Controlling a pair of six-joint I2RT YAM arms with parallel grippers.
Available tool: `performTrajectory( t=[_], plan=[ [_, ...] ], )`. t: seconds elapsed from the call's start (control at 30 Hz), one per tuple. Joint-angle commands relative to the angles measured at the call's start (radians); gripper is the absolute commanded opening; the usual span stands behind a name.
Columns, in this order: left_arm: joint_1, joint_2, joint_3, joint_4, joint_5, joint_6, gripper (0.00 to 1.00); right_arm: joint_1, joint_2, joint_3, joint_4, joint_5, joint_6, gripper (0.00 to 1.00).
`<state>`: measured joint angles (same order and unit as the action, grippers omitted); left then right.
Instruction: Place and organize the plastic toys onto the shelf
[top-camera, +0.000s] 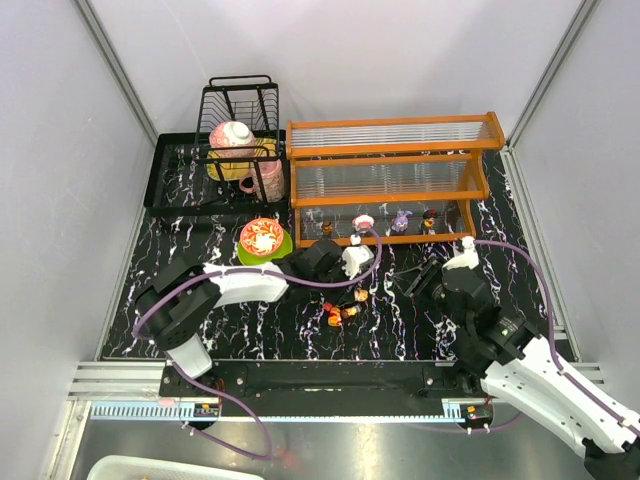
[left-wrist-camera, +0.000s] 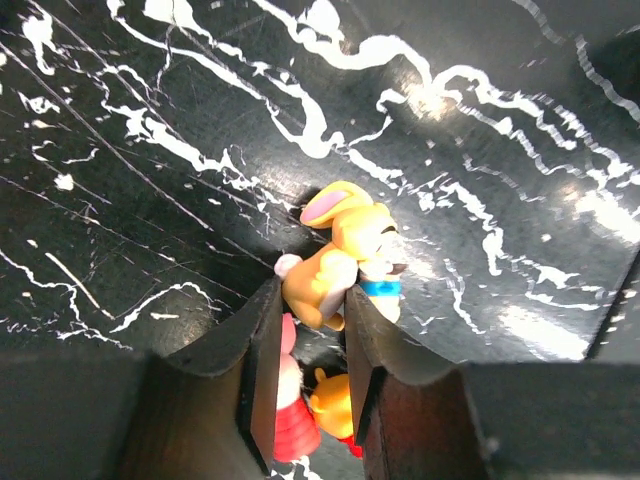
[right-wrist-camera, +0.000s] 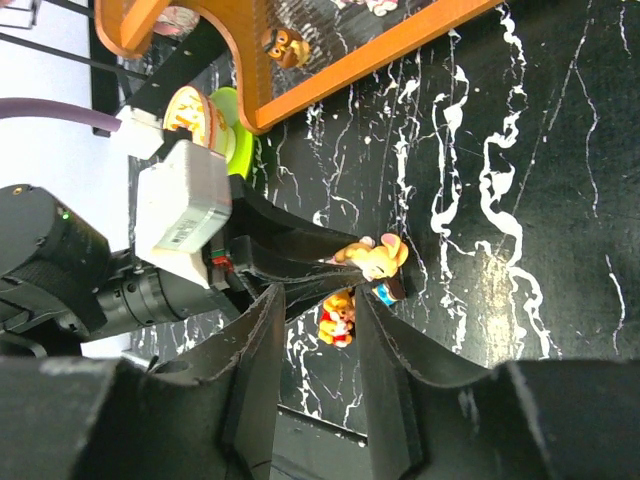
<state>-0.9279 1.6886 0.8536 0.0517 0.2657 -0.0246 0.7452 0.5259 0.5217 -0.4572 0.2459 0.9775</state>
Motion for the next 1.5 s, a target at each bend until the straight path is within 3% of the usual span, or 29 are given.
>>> performTrajectory(
  t=[0.0,0.23,0.4,0.73,1.07,1.47],
  plan=[
    [0.006,-0.113,0.001,0.056,0.027,-0.118,0.00,-0.003,-0.044,-0.034,0.083,0.033,0.058,0.40],
    [0.001,-0.240,-0.048,0.117,-0.037,-0.279,0.00,-0.003,0.032,-0.040,0.164,-0.008,0.142,0.43],
    [-0.020,-0.322,-0.054,0.079,-0.160,-0.271,0.00,-0.003,0.129,0.003,0.173,-0.062,0.204,0.53],
    [-0.055,-0.362,-0.031,-0.003,-0.318,-0.225,0.00,-0.003,0.164,-0.023,0.285,-0.117,0.332,0.56],
    [-0.083,-0.380,-0.024,-0.009,-0.342,-0.227,0.00,-0.001,0.247,-0.035,0.357,-0.161,0.355,0.67],
    [-0.146,-0.392,-0.019,-0.010,-0.379,-0.241,0.00,-0.001,0.293,-0.078,0.434,-0.174,0.368,0.65]
  ],
)
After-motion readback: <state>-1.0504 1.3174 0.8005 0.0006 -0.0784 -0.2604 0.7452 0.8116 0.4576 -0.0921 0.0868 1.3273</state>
